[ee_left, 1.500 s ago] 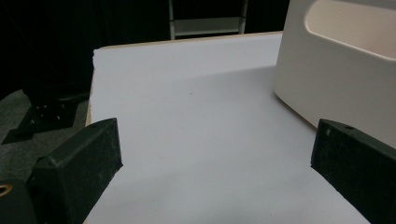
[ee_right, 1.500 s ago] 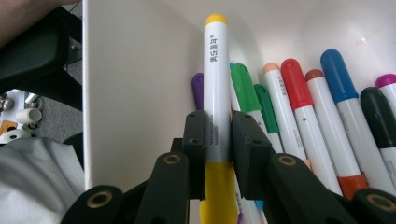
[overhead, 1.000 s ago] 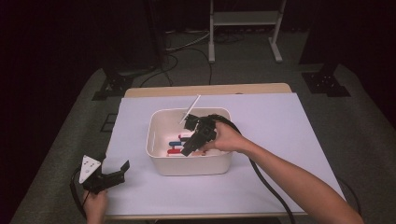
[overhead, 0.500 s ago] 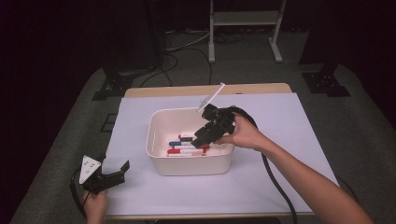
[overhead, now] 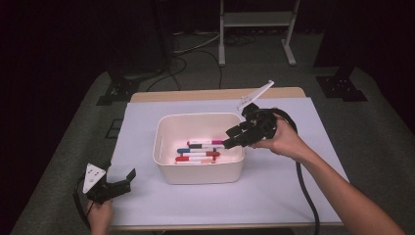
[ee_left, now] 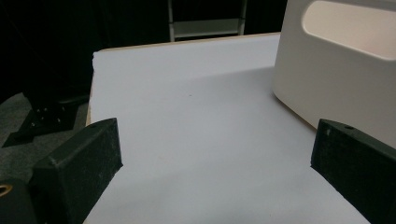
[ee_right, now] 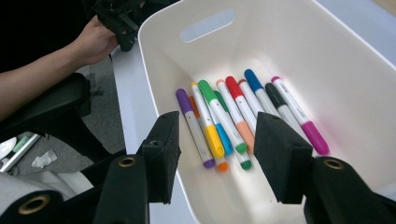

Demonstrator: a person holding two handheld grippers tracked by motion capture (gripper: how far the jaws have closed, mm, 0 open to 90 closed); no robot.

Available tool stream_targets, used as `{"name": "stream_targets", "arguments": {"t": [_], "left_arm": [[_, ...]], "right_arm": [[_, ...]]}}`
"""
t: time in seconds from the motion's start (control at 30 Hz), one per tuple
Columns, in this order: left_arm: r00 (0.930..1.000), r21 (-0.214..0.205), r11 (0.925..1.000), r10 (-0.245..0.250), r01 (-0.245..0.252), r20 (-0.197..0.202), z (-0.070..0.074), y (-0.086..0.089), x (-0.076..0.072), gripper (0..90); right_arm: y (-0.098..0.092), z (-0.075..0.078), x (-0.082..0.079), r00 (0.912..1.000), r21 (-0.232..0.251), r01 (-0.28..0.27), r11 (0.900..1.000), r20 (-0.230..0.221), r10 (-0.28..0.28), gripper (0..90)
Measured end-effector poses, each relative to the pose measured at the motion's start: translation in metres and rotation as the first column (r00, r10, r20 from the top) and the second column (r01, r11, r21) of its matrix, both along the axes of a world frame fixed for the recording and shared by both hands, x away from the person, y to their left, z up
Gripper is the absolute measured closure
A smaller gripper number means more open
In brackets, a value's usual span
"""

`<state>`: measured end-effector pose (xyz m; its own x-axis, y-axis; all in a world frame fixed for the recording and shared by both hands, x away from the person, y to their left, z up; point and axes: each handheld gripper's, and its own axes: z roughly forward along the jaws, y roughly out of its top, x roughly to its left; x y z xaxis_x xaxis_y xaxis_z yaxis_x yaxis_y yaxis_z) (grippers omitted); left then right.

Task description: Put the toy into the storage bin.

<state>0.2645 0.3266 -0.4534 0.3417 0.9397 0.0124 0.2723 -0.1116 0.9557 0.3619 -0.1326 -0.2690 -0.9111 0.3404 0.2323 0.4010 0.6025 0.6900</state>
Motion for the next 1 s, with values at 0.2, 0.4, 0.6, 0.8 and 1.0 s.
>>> {"name": "stream_targets", "arguments": {"t": [0.2,0.4,0.6,0.8,1.0], "left_arm": [[1.0,0.008,1.0,0.0,0.0,-0.004,0.0,0.0,0.0,0.5],[1.0,0.012,0.9999,0.001,-0.001,-0.006,0.0,-0.001,0.001,0.5],[1.0,0.011,0.9999,0.002,-0.002,0.0,0.0,-0.001,0.0,0.5],[1.0,0.02,0.9998,-0.001,0.001,0.008,0.0,-0.002,-0.001,0.5],[0.9999,0.018,0.9998,0.001,-0.001,0.013,0.0,-0.002,-0.001,0.5]], "right_arm": [[-0.031,0.004,-0.002,0.9984,0.021,0.055,0.9983,0.009,-0.055,48.6],[-0.052,0.005,-0.005,0.9953,0.033,0.096,0.9949,0.01,-0.096,47.3],[-0.076,-0.002,-0.008,0.989,0.038,0.148,0.9882,-0.001,-0.148,45.3],[-0.093,-0.012,-0.009,0.9828,0.046,0.185,0.9817,-0.014,-0.184,43.5],[-0.108,-0.023,-0.012,0.9753,0.055,0.22,0.9738,-0.029,-0.219,42.2]]}}
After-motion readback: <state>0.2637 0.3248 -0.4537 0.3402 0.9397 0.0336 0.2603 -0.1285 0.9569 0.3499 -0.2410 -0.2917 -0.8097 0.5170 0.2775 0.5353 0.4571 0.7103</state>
